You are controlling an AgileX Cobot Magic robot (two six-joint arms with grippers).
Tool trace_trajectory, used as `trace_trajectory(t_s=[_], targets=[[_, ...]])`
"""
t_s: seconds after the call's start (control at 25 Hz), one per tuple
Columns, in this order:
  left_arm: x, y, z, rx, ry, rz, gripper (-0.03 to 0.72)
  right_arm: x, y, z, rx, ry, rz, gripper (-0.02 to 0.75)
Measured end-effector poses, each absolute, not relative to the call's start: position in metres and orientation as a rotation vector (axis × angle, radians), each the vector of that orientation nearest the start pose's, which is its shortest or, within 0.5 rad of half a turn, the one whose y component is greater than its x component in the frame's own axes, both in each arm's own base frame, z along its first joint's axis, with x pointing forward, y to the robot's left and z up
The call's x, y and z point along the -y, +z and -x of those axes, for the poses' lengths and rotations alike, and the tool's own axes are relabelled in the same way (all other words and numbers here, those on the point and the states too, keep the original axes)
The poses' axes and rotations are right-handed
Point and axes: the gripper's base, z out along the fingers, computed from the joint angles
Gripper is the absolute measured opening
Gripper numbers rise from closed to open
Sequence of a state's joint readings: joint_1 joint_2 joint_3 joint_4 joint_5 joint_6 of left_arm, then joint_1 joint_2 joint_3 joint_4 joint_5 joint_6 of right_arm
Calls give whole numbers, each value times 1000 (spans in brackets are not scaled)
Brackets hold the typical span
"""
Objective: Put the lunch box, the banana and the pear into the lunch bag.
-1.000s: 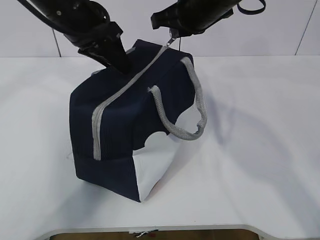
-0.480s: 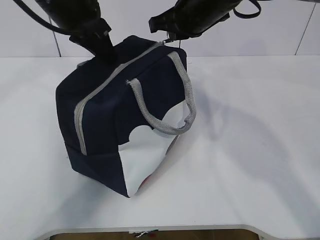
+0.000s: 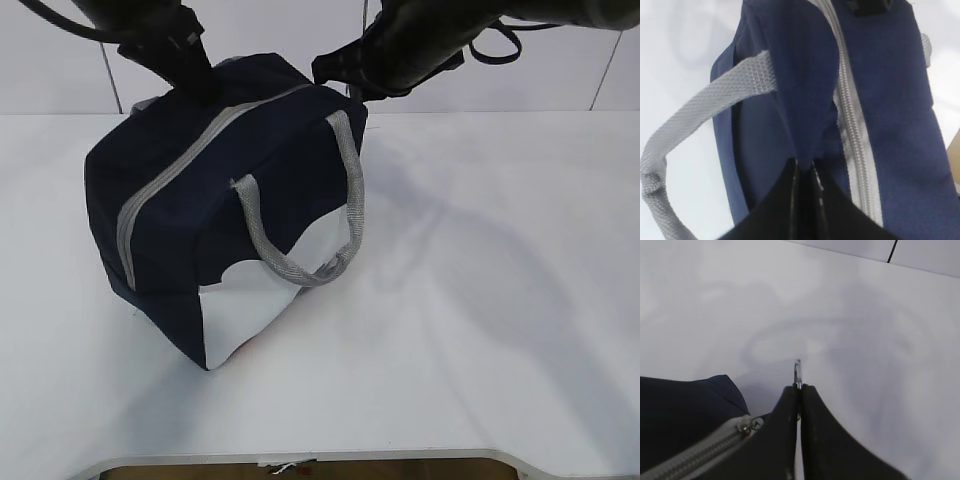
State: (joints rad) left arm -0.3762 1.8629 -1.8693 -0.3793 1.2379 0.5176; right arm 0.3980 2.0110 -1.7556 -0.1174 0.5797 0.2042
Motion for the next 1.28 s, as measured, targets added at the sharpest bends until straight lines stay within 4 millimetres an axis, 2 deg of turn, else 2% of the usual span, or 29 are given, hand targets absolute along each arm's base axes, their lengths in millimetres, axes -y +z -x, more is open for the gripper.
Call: trace_trajectory(t_s=[0.64, 1.28], targets=[[176, 351, -363, -2427, -445, -1100, -3, -182, 235, -455, -2392, 316, 175, 13], [175, 350, -362, -2432, -444, -1105, -4, -184, 233, -456, -2396, 345, 152, 13]])
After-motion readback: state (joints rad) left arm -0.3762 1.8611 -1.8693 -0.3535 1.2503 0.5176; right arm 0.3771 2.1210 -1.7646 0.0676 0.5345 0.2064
